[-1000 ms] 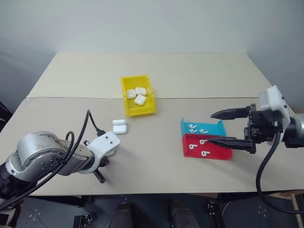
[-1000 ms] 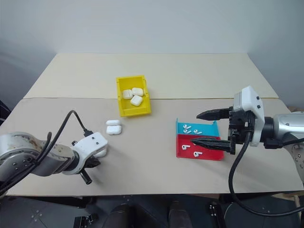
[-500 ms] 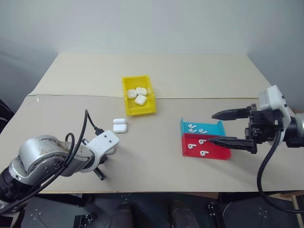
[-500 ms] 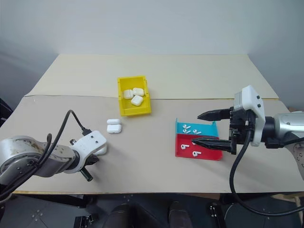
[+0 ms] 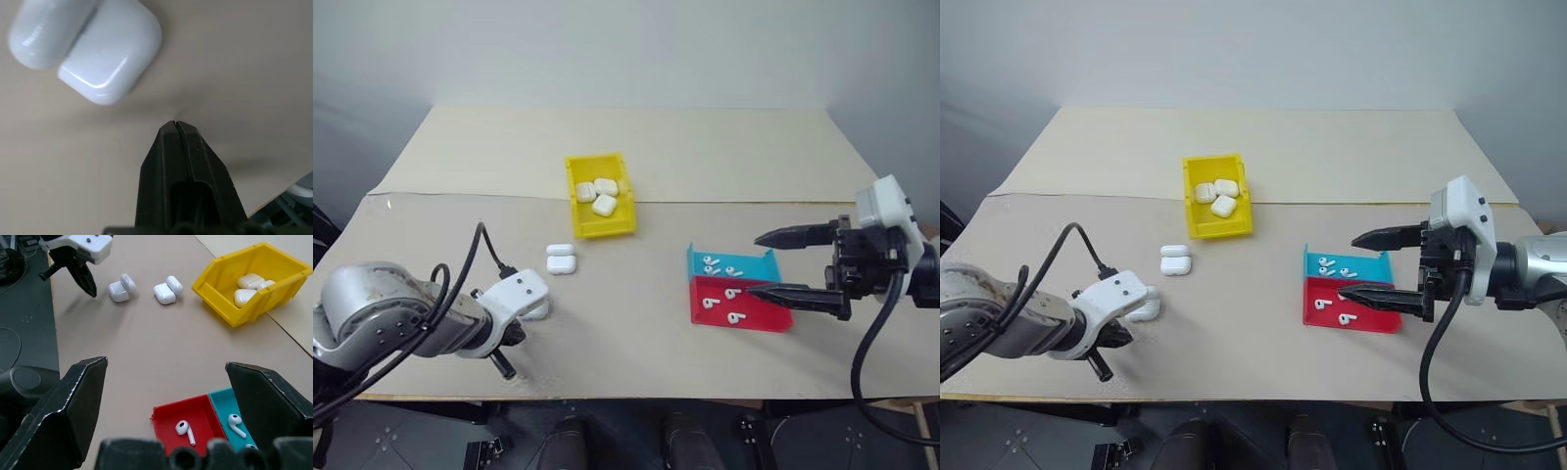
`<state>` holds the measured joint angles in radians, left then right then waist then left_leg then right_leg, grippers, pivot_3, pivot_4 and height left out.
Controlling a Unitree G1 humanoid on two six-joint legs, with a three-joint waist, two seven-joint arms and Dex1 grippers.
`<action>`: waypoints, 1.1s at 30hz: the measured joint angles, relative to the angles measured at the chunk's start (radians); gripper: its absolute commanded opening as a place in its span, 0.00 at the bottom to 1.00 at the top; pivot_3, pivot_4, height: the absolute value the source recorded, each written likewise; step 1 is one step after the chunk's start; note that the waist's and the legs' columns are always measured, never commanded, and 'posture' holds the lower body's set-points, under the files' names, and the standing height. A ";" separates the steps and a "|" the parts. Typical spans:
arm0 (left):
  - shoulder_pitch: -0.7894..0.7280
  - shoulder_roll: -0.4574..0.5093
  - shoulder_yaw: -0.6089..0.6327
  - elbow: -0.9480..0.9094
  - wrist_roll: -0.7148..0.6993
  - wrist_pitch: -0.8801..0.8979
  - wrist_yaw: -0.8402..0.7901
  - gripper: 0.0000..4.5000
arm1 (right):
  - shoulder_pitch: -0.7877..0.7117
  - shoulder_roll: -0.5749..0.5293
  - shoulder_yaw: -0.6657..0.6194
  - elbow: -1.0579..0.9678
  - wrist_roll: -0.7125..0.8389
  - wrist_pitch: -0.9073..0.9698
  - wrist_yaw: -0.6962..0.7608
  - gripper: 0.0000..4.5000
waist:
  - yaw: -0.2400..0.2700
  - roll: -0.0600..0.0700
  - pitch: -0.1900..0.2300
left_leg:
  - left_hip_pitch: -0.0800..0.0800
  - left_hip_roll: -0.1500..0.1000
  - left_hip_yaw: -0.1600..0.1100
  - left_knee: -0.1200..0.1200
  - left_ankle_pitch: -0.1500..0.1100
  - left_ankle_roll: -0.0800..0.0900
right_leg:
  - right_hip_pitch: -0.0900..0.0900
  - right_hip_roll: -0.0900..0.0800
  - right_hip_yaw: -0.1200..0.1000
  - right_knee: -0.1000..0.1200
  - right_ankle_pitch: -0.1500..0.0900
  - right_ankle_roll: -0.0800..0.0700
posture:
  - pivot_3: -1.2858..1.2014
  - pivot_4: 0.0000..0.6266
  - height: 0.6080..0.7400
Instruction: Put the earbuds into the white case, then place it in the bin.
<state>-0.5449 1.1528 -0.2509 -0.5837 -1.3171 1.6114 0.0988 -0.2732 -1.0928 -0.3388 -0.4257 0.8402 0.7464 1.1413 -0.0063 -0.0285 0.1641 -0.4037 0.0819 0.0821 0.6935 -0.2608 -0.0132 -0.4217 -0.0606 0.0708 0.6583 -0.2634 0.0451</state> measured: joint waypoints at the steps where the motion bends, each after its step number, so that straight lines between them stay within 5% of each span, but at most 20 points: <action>1: 0.001 -0.002 0.000 0.001 0.001 0.000 0.015 0.00 | -0.005 0.000 0.001 0.001 0.000 0.000 -0.002 1.00 | 0.002 0.000 0.000 | 0.000 0.000 0.000 0.000 0.000 0.000 | 0.000 0.000 0.000 0.000 0.000 0.000 | 0.52 0.24 1.00; 12: -0.055 -0.098 -0.033 0.076 0.163 0.000 0.069 0.00 | -0.063 0.000 0.024 0.015 0.000 0.001 -0.008 1.00 | 0.016 0.000 0.000 | -0.001 0.000 0.000 0.000 0.000 0.000 | 0.000 0.000 -0.001 -0.001 0.000 0.000 | 0.52 0.24 1.00; 33: -0.157 -0.190 -0.137 0.174 0.571 -0.001 -0.149 0.00 | -0.004 0.000 -0.024 -0.036 0.045 0.025 -0.042 1.00 | 0.018 0.000 0.000 | -0.001 0.000 0.000 0.000 0.000 0.000 | 0.000 0.000 -0.001 -0.002 0.000 0.000 | 0.52 0.24 1.00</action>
<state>-0.7015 0.9631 -0.3880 -0.4096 -0.7460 1.6108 -0.0504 -0.2773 -1.0925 -0.3624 -0.4620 0.8854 0.7714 1.0996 0.0112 -0.0286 0.1641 -0.4048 0.0817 0.0819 0.6938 -0.2608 -0.0131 -0.4216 -0.0604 0.0702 0.6567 -0.2631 0.0455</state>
